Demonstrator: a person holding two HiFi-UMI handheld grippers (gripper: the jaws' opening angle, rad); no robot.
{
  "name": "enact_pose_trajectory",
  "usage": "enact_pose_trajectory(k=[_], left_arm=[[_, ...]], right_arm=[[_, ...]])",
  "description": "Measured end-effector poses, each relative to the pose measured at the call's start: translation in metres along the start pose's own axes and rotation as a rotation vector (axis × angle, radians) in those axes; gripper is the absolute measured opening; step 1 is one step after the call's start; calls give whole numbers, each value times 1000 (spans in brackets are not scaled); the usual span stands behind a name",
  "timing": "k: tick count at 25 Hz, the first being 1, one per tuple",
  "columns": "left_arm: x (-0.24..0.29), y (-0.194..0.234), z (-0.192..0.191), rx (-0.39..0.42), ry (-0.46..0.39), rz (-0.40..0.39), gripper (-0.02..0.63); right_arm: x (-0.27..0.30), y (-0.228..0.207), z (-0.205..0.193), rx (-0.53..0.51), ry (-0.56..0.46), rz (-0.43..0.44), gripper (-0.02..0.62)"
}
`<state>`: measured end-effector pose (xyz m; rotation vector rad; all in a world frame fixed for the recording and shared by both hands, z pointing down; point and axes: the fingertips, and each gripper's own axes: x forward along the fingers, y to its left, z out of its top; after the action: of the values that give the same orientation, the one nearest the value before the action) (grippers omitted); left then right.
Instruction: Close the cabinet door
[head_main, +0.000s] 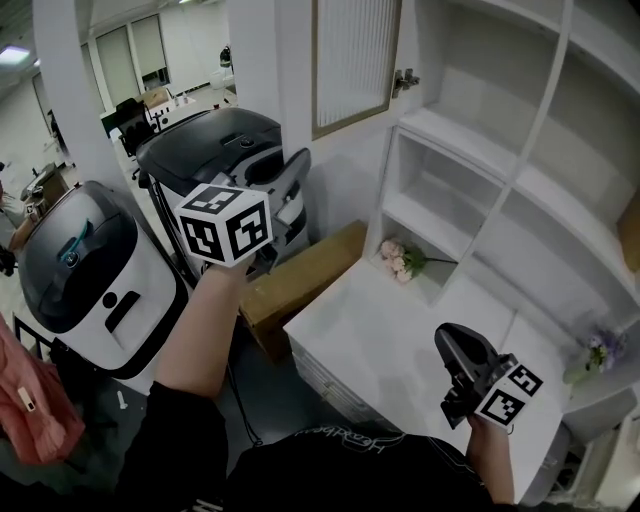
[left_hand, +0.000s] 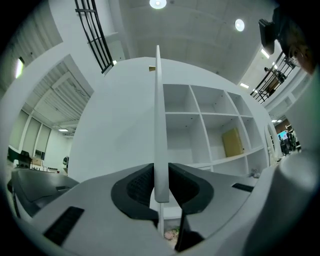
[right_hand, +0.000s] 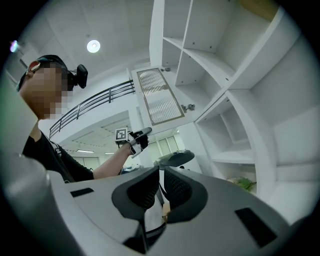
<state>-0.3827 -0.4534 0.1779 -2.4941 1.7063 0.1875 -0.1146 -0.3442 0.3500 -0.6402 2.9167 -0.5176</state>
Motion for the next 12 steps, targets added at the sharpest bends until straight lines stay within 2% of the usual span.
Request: enact_pose_trajectory(k=[6,12], left_arm=[[0,-30,2,20,30,42,91],[2,-59,1,74,35,97,92]], right_arm=[[-30,5,23,-29,-17,22,57],[-52,7,39,-49,-26,49,57]])
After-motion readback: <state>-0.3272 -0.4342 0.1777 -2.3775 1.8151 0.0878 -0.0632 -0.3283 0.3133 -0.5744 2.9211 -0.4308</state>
